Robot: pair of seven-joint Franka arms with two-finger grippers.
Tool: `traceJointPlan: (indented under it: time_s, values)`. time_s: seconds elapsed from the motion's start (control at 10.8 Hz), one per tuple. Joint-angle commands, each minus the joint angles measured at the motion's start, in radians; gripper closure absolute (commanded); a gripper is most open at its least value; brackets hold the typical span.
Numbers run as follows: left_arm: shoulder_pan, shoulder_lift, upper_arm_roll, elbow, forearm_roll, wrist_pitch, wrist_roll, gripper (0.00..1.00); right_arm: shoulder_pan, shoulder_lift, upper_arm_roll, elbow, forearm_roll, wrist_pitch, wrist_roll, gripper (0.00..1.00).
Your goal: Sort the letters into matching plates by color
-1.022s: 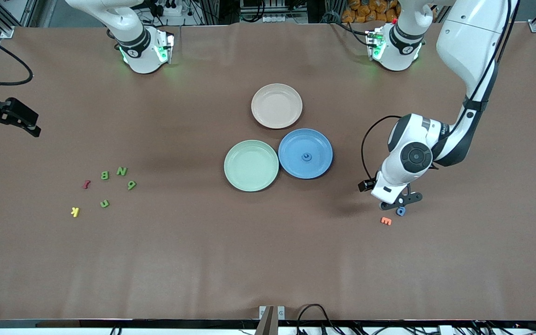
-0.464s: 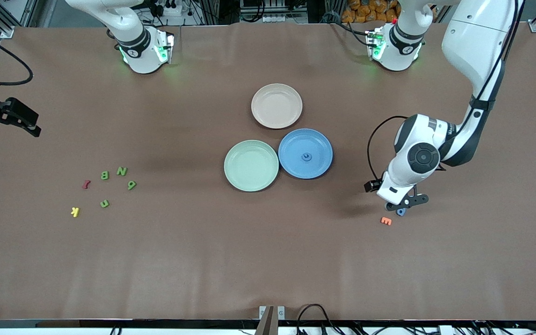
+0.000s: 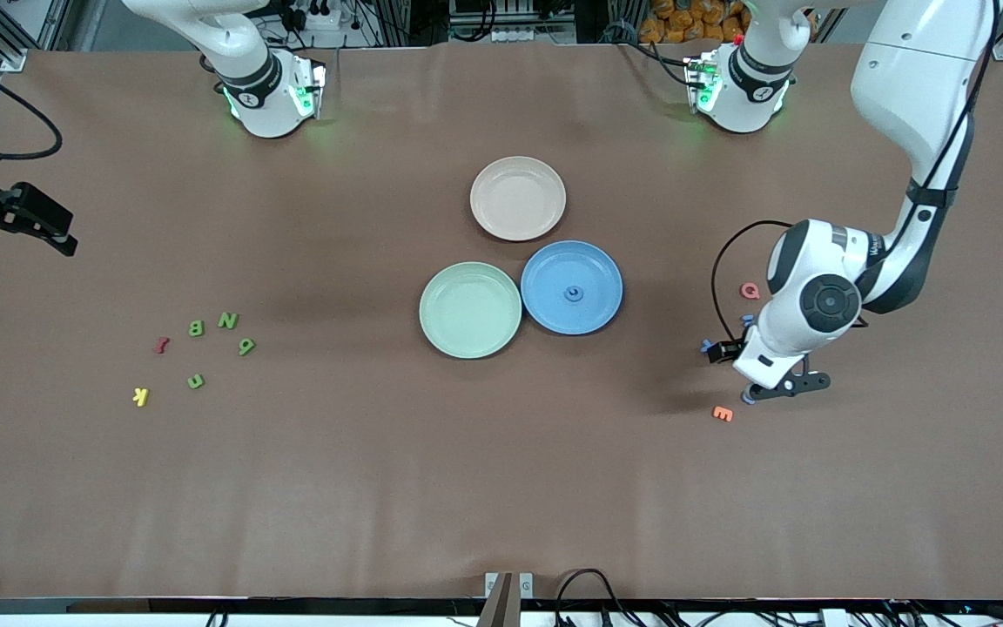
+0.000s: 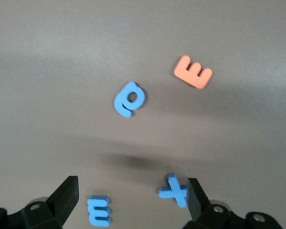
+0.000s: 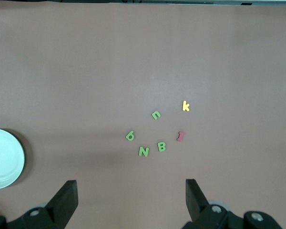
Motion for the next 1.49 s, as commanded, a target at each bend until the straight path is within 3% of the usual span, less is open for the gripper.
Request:
traceJointPlan:
  time_s: [0.0, 0.28, 0.56, 0.93, 1.21, 1.39]
  values:
    - [0.069, 0.044, -0.008, 0.046, 0.084, 0.083, 0.084, 0.0, -0.001, -0.006, 0.001, 0.002, -0.01, -0.033, 0.009, 0.0]
    - [0.094, 0.07, -0.008, 0.057, 0.094, 0.099, 0.395, 0.0, -0.007, -0.009, -0.001, 0.004, -0.012, -0.044, 0.009, 0.0]
    - [0.104, 0.062, -0.01, 0.054, 0.094, 0.096, 0.587, 0.0, -0.005, -0.009, 0.001, 0.004, -0.012, -0.054, 0.008, 0.0]
    - [0.104, 0.061, -0.025, 0.057, 0.072, 0.096, 0.624, 0.0, -0.007, -0.009, -0.001, 0.005, -0.001, -0.046, 0.006, 0.0]
    - [0.046, 0.07, -0.046, 0.083, 0.124, 0.103, 0.701, 0.0, -0.005, -0.009, 0.001, 0.005, 0.0, -0.043, 0.009, 0.0]
    - [0.075, 0.087, -0.05, 0.082, 0.125, 0.192, 0.852, 0.0, -0.004, -0.009, 0.001, 0.005, 0.002, -0.041, 0.011, 0.0]
